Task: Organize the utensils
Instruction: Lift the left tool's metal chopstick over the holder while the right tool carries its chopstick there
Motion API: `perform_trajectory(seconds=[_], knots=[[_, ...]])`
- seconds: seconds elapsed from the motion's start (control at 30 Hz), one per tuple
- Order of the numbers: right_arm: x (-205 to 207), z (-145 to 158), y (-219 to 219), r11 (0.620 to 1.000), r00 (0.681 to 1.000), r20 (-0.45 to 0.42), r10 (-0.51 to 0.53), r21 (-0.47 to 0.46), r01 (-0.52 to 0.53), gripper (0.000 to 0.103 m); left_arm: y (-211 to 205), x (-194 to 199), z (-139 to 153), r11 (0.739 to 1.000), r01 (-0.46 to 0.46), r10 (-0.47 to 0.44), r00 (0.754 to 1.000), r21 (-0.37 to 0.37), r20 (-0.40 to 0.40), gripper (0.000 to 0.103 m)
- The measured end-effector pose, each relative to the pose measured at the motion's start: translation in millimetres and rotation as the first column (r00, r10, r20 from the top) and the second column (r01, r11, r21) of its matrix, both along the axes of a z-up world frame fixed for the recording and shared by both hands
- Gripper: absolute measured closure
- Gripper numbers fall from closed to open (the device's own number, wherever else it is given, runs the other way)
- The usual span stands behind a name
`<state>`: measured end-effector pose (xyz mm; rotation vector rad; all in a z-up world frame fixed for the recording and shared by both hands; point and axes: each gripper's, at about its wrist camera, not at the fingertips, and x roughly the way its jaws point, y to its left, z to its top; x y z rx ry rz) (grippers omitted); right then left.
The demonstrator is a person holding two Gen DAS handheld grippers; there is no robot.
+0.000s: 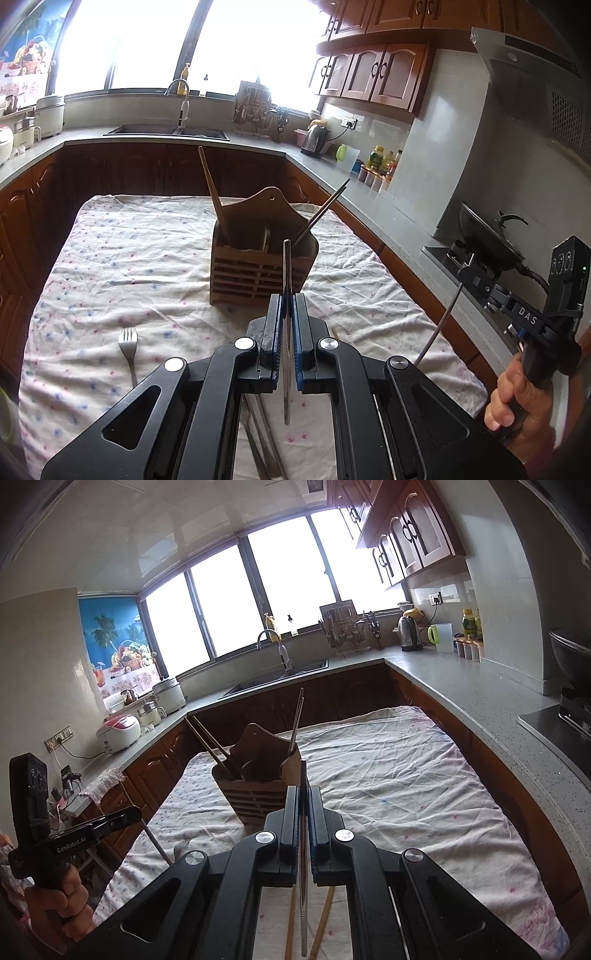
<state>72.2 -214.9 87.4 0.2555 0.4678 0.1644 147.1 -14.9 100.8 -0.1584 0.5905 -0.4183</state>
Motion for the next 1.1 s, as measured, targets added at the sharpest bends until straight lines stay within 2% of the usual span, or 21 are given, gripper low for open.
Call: perform_trajectory(seconds=[0.23, 0.53, 1.1], knots=[[12, 6, 1, 1.000, 1.000, 0.020, 0.006, 0.006, -0.006, 0.099, 6, 8, 9, 1.000, -0.013, 0.014, 1.000, -0.017, 0.023, 0.099], [39, 22, 11, 1.000, 0.998, 0.066, 0.022, 0.012, -0.023, 0.099, 16, 27, 36, 0.999, -0.033, 0.035, 0.995, -0.033, 0.092, 0.099], [118, 63, 27, 0.999, 0.978, 0.206, -0.017, 0.049, 0.007, 0.099, 30, 101, 87, 0.993, -0.097, 0.110, 0.968, -0.067, 0.225, 0.099]])
